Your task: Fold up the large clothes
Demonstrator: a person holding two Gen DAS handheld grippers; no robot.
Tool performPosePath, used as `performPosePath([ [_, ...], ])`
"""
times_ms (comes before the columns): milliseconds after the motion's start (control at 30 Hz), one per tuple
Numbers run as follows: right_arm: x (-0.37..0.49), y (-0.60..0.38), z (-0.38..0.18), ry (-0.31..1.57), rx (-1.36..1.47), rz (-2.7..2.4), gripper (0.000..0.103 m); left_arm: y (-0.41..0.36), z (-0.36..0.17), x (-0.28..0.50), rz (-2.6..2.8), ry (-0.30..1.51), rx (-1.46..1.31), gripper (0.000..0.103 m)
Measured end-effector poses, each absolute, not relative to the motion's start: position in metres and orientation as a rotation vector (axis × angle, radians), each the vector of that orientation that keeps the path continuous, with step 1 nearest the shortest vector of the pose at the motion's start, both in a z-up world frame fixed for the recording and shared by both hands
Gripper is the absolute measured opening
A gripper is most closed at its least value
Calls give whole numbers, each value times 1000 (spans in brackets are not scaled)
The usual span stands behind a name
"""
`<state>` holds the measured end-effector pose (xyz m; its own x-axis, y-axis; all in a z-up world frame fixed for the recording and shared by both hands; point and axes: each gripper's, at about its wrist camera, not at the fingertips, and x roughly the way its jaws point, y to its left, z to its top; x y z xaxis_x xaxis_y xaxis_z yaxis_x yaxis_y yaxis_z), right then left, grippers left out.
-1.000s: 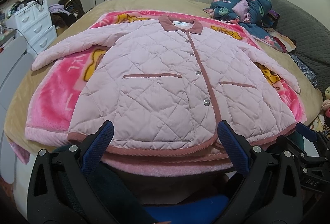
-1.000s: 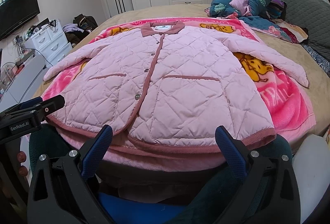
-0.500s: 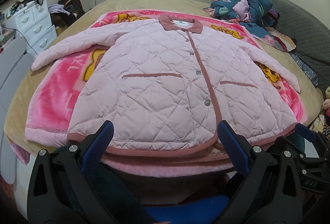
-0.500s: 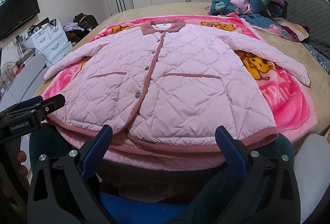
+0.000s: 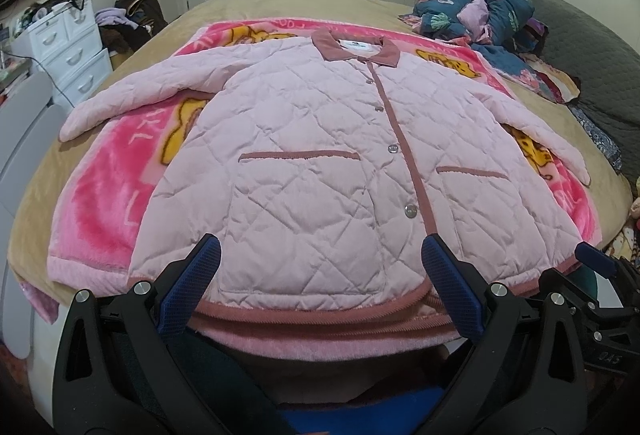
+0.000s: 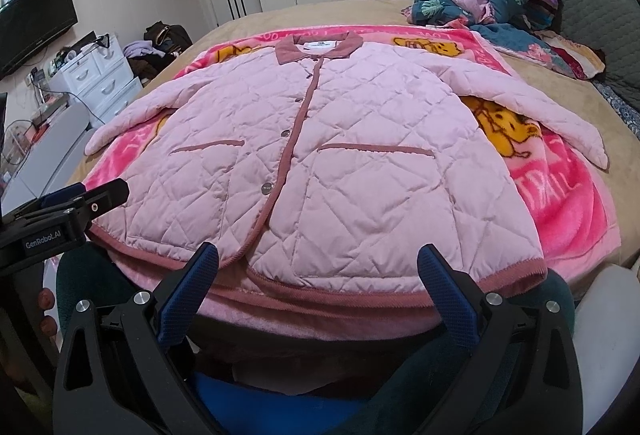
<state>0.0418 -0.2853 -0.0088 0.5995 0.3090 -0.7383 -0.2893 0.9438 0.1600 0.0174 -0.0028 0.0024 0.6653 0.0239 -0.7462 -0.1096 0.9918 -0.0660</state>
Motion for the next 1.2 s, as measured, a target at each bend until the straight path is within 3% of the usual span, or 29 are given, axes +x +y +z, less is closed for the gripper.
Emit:
performPosePath([
  [1200, 172, -267, 44, 814, 64, 369, 99, 18, 37, 122, 127, 817, -148, 94],
])
